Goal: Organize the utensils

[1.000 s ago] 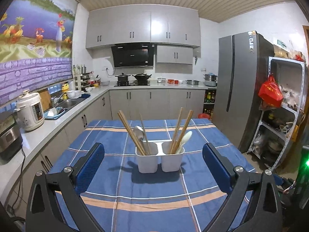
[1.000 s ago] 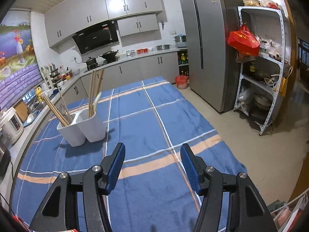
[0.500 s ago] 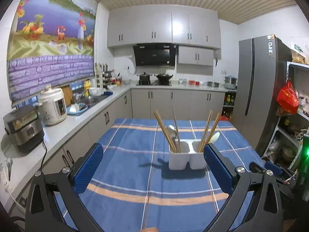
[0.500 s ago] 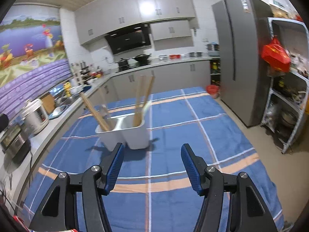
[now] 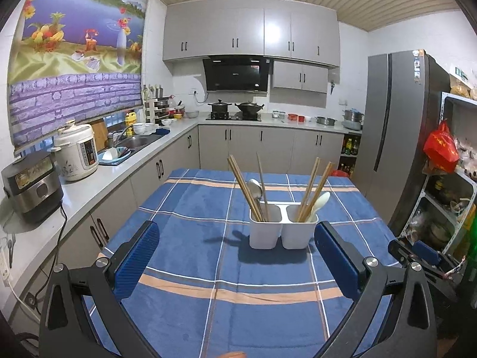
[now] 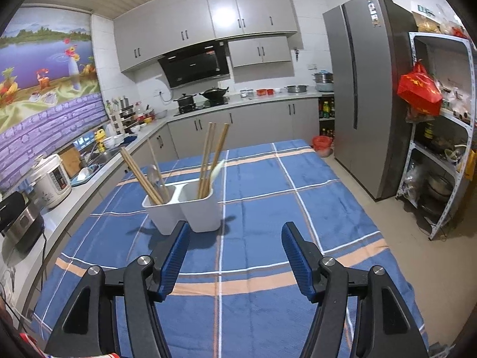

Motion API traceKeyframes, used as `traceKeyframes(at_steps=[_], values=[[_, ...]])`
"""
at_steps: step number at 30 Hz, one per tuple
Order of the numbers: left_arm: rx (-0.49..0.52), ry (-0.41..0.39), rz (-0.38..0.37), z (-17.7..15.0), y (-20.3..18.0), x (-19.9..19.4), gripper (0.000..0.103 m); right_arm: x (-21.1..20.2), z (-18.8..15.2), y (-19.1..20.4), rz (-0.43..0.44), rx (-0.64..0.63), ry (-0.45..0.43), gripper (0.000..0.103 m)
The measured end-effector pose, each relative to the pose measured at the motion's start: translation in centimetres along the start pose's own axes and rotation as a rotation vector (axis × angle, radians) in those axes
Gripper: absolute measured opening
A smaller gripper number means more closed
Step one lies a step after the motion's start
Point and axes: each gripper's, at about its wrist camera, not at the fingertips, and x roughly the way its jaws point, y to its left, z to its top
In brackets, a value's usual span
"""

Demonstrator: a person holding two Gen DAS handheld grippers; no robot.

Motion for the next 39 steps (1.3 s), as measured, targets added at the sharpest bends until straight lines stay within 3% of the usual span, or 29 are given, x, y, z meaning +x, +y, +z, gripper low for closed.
traceKeyframes(at_steps=[9, 16, 28, 39], values=[[0.013, 0.048, -0.039, -0.7, -1.0, 0.2, 0.103, -0.9, 0.2, 0.2, -0.002, -0.020, -0.002, 0.070], [0.020, 0.078, 0.021, -1.5, -0.4, 1.0, 0.103, -0.6, -0.1, 1.1, 0.007, -0.041, 0.014, 0.071], [0.031, 0.196, 0.044, -3.3, 0.5, 3.2, 0.103, 0.1, -0.6, 2.5, 0.009, -0.070, 0.041, 0.072], [0.039, 0.239, 0.064, -4.0, 1.2, 4.1, 0.103, 0.7, -0.8, 3.2, 0.016, -0.091, 0.057, 0.073]])
